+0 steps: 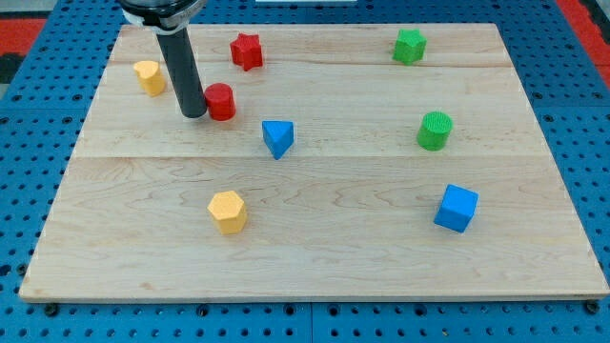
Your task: Point at the center of the board
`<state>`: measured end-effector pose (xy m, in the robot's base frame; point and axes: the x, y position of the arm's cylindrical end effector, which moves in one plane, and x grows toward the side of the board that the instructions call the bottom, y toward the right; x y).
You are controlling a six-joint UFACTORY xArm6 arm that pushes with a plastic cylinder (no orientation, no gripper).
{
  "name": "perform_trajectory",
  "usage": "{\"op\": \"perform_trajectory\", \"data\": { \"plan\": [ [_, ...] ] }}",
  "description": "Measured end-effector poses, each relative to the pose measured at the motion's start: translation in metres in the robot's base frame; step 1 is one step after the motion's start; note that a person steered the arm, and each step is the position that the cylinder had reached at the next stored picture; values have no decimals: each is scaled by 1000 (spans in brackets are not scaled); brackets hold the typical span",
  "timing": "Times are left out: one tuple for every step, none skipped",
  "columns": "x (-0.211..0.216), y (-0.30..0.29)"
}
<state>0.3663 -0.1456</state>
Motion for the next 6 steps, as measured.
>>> {"op": "perform_trajectory", "data": {
  "plan": [
    [0,31],
    [2,43],
    [79,32],
    [106,106],
    [83,162],
    [55,141]
  ]
}}
